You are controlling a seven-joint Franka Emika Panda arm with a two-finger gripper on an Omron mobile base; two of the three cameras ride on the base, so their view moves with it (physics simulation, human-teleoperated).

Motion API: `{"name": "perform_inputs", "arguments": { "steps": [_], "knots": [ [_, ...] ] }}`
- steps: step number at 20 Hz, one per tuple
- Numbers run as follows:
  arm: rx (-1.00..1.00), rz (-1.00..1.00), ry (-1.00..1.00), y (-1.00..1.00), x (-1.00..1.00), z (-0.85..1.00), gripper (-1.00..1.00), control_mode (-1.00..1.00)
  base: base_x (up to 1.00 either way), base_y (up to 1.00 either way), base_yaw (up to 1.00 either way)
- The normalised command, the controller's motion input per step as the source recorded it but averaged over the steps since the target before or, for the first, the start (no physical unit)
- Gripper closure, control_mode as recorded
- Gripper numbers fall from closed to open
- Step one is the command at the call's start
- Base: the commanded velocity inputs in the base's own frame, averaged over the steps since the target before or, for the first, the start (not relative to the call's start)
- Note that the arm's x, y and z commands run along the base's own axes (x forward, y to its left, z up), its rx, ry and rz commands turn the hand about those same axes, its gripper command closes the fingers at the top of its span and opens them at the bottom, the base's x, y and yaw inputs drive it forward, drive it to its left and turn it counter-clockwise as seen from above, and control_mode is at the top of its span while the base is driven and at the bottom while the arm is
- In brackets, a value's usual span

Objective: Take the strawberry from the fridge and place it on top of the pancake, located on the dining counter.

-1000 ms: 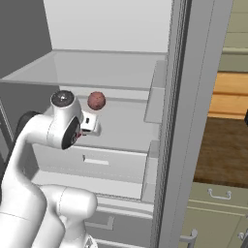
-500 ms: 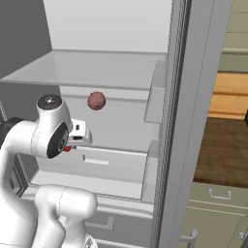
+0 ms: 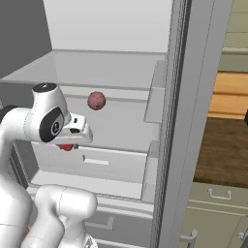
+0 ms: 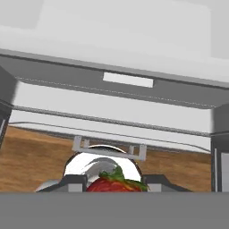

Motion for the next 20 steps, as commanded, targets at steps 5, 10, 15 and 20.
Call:
{"name": "perform_inputs", "arguments": {
  "steps": [5,10,15,20],
  "knots": [
    [0.0,-0.25,-0.11,-0.29,-0.3,0.0,1.0,-1.0,0.0,0.0,0.0],
    [0.0,-0.24,-0.09,-0.07,-0.3,0.0,1.0,-1.0,0.0,0.0,0.0],
    [0.0,-0.09,-0.03,0.0,-0.06,0.0,1.0,-1.0,0.0,0.0,0.0],
    [0.0,0.0,0.0,0.0,0.0,0.0,1.0,-1.0,0.0,0.0,0.0]
  ]
}}
